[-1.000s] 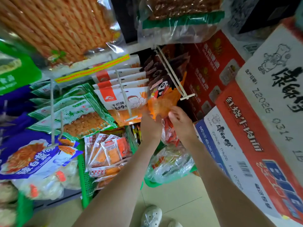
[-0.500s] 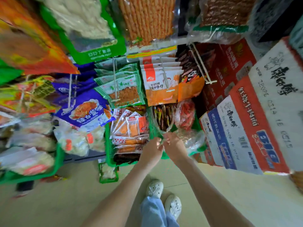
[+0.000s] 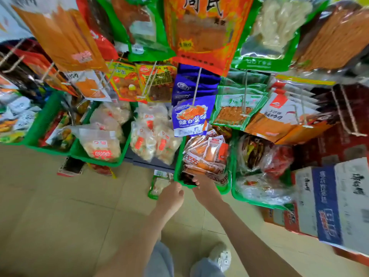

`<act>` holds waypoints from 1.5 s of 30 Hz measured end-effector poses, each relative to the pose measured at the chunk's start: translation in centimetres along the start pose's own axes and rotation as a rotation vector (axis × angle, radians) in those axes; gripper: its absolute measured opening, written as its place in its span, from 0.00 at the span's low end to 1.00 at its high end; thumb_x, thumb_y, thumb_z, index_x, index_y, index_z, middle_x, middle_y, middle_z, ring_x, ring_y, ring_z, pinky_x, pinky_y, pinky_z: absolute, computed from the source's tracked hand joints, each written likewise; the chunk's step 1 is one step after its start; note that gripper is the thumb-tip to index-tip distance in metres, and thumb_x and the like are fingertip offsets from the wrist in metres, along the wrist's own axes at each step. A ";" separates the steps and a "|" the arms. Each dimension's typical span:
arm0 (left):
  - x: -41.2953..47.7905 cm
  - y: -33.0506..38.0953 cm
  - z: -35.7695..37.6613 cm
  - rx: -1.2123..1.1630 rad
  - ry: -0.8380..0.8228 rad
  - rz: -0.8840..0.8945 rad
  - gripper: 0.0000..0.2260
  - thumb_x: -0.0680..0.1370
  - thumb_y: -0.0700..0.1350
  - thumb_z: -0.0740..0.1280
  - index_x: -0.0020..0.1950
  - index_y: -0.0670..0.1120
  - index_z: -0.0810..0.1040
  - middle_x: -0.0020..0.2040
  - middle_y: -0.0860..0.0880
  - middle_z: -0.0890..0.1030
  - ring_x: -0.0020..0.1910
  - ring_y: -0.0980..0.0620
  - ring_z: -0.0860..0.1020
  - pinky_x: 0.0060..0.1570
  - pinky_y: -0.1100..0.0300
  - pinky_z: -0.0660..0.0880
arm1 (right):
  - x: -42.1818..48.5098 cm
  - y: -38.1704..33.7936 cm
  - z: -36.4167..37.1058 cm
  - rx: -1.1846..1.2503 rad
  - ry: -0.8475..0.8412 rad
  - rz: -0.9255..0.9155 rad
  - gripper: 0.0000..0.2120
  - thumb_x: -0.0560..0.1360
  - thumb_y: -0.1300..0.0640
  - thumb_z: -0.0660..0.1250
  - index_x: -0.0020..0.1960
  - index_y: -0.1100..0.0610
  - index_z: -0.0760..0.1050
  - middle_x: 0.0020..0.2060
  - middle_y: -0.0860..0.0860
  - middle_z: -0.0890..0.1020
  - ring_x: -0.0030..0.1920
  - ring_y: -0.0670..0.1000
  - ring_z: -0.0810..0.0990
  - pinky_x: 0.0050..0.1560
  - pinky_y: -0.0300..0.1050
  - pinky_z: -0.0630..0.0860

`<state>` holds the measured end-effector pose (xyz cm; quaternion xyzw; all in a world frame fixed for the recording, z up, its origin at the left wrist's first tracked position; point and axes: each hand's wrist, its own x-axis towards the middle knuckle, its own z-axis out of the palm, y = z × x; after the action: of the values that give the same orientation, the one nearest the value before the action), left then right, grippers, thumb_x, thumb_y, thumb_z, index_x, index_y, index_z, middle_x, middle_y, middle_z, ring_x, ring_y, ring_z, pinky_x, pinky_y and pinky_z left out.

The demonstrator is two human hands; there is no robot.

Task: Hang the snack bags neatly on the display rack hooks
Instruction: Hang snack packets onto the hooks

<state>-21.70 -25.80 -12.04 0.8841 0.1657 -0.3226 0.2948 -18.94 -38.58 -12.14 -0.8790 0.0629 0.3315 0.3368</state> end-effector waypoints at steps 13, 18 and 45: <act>6.7 -17.8 -9.2 -0.106 0.005 -0.094 0.15 0.81 0.45 0.56 0.66 0.46 0.71 0.65 0.48 0.74 0.63 0.48 0.72 0.57 0.58 0.67 | 8.2 -10.3 16.6 -0.034 -0.113 0.126 0.17 0.73 0.67 0.60 0.61 0.59 0.71 0.59 0.56 0.75 0.56 0.54 0.73 0.46 0.38 0.64; 13.4 -24.1 -5.5 -0.140 0.023 -0.128 0.14 0.80 0.46 0.57 0.66 0.46 0.69 0.64 0.47 0.74 0.63 0.49 0.71 0.58 0.59 0.66 | 15.0 -6.9 23.2 -0.054 -0.106 0.220 0.15 0.74 0.66 0.61 0.60 0.59 0.71 0.56 0.58 0.78 0.55 0.57 0.75 0.40 0.37 0.63; 22.4 -33.2 5.8 0.073 0.448 -0.067 0.30 0.75 0.43 0.67 0.75 0.49 0.59 0.74 0.42 0.61 0.73 0.42 0.59 0.71 0.47 0.53 | 25.4 1.5 37.9 0.509 -0.013 0.306 0.07 0.74 0.60 0.64 0.43 0.51 0.78 0.40 0.52 0.82 0.43 0.54 0.78 0.47 0.52 0.75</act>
<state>-23.95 -1.49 -44.36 0.9377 0.2444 -0.1335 0.2076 -20.30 -12.90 -49.82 -0.7445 0.2736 0.3577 0.4930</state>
